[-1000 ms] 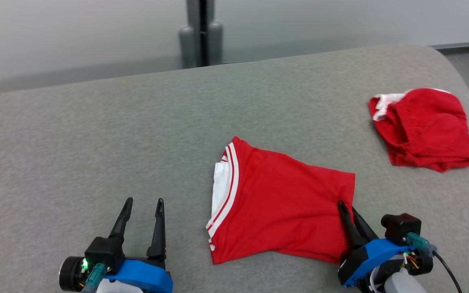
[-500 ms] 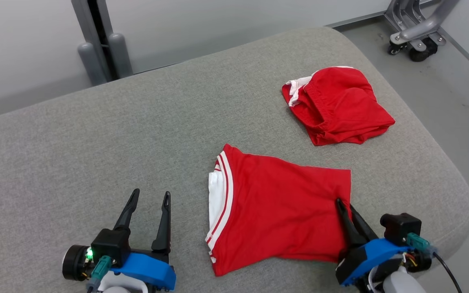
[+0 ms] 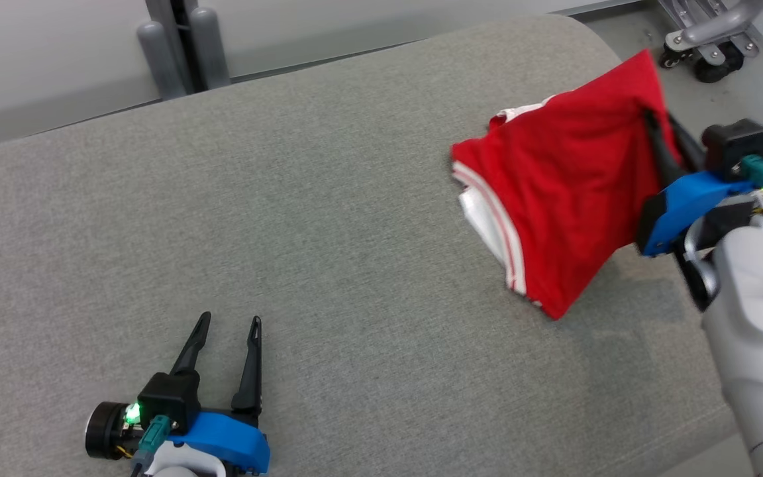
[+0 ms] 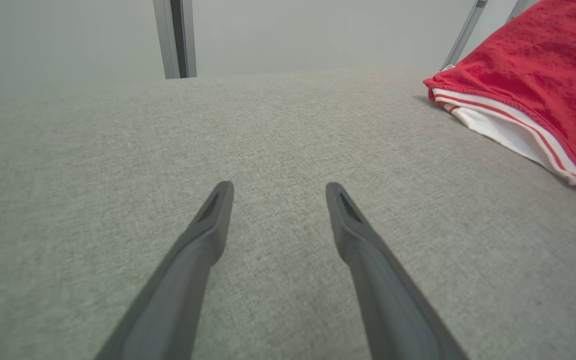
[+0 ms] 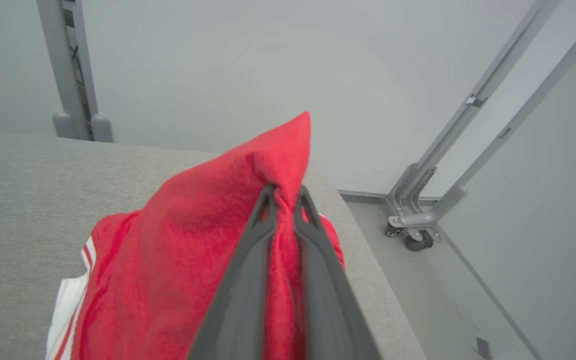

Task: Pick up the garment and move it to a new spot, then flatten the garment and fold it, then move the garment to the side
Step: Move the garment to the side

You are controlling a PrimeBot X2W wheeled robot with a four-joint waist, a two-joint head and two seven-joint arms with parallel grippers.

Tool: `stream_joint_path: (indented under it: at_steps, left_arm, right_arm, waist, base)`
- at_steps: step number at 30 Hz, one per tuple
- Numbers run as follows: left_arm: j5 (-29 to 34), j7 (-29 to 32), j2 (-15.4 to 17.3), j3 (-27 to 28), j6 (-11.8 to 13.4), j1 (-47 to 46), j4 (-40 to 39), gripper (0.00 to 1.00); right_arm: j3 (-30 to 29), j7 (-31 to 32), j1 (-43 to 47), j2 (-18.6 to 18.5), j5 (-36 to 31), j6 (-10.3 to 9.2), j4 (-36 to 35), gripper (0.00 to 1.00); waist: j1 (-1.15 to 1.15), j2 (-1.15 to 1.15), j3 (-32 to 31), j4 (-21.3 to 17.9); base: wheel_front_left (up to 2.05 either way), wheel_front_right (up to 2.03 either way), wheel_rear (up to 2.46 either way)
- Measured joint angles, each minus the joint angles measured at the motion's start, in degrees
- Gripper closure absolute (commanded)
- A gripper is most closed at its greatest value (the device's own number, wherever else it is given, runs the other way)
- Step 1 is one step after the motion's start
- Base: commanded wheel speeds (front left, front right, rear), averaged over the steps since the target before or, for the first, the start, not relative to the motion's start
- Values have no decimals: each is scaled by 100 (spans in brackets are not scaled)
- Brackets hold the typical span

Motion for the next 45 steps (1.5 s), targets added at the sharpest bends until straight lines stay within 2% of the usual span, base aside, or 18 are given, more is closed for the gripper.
stream_joint_path:
  at_steps: [4,5,6,9,13,15,19,22,28,36,40,45]
  left_arm:
    - [29,0,0,31,-19,-93,5,0]
    - [29,0,0,45,-20,-101,4,0]
    - [30,1,3,63,-21,-102,4,0]
    - [31,0,4,146,-27,-103,-3,0]
    - [33,1,8,263,-29,-102,-29,0]
    - [46,1,5,323,-29,-103,-52,0]
    - [53,1,0,442,-25,-148,-131,0]
    - [24,0,-10,503,-7,-210,-174,0]
    - [-31,0,-22,655,45,-177,-200,0]
    - [-143,1,-29,811,108,23,-224,0]
    - [-279,0,-29,762,144,91,-241,0]
    - [-424,0,-30,699,162,205,-247,0]
  right_arm:
    - [-870,88,-343,-353,-794,0,393,100]
    - [-1115,88,-369,-419,-1002,0,426,69]
    - [-1345,89,-375,-455,-1246,0,441,0]
    - [-1844,-88,-371,-279,-1615,0,372,0]
    - [-2089,-270,-288,171,-1739,0,230,0]
    - [-2037,-283,-166,350,-1623,-1,35,0]
    - [-1533,-296,384,634,-1035,0,-788,0]
    - [-1403,-293,1004,693,-483,-1,-1330,0]
    - [-973,-298,1981,749,103,-1,-1968,0]
    - [-577,-298,2752,757,485,0,-2041,0]
    - [-392,-298,2988,757,597,0,-2026,0]
    - [-246,-298,3173,753,742,-1,-2011,0]
  waist:
    - [0,0,77,191]
    - [0,0,98,232]
    - [0,0,116,270]
    - [0,0,141,357]
    - [0,0,88,411]
    - [0,0,50,463]
    - [0,0,-40,709]
    - [0,0,-128,1004]
    - [-1,0,-297,1703]
    - [-1,0,-459,2489]
    - [-1,0,-537,2697]
    - [-1,0,-662,2746]
  base:
    - [0,0,0]
    - [0,0,0]
    - [0,0,0]
    - [0,0,0]
    - [0,0,0]
    - [0,0,0]
    - [0,0,0]
    - [0,0,0]
    - [0,0,0]
    - [0,0,0]
    - [0,0,0]
    - [0,0,0]
